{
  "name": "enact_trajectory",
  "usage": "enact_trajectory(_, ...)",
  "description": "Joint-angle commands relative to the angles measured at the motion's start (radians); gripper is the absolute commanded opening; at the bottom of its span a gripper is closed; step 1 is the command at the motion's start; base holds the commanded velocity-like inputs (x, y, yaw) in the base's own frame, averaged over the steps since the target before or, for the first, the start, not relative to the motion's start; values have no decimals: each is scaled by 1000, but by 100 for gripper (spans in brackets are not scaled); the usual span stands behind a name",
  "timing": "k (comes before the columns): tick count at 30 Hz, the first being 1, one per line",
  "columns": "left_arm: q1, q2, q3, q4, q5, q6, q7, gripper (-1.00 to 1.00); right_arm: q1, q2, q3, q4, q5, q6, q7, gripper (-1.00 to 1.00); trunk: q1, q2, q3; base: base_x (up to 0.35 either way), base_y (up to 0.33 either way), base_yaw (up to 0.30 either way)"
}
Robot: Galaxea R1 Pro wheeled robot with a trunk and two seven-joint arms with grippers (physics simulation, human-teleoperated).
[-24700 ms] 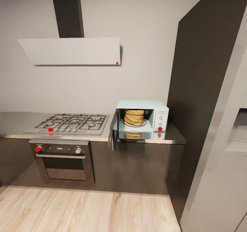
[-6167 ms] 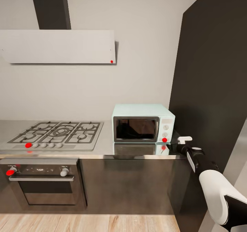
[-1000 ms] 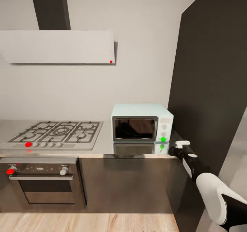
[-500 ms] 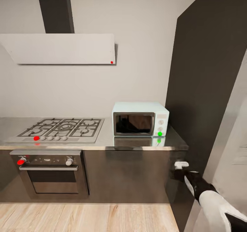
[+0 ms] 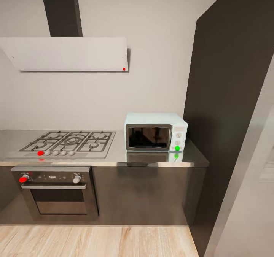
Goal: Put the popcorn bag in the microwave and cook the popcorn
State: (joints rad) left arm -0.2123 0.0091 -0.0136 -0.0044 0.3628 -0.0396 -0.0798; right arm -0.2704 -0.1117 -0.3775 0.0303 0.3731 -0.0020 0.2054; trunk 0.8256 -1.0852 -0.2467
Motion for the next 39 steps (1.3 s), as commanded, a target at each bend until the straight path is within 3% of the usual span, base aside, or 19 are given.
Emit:
enact_trajectory(1,-1,0,-2,2,7,-3,-5,100,7,-1,-9,2,7,0,2,-100,0,-1,-1,0,0,0)
enact_trajectory(9,-1,0,-3,2,6,-2,-5,100,69,7,-9,3,7,-17,0,-100,0,-1,-1,0,0,0)
enact_trajectory(17,-1,11,-4,1,1,-3,-5,100,77,10,-9,3,8,-47,3,-100,0,-1,-1,0,0,0)
enact_trajectory(18,-1,10,-4,1,0,-3,-5,100,76,21,-9,3,11,-49,2,-100,0,-1,-1,0,0,0)
enact_trajectory(19,-1,14,-6,-5,-3,-3,-5,100,76,70,-14,-1,36,-90,2,-100,0,-1,-1,0,0,0)
enact_trajectory(35,-1,14,-7,-6,-4,-3,-5,100,76,70,-14,-1,36,-90,2,-100,0,-1,-1,0,0,0)
enact_trajectory(39,-1,4,-1,-8,-3,-3,-5,100,76,70,-14,-1,36,-90,2,-100,0,-1,-1,0,0,0)
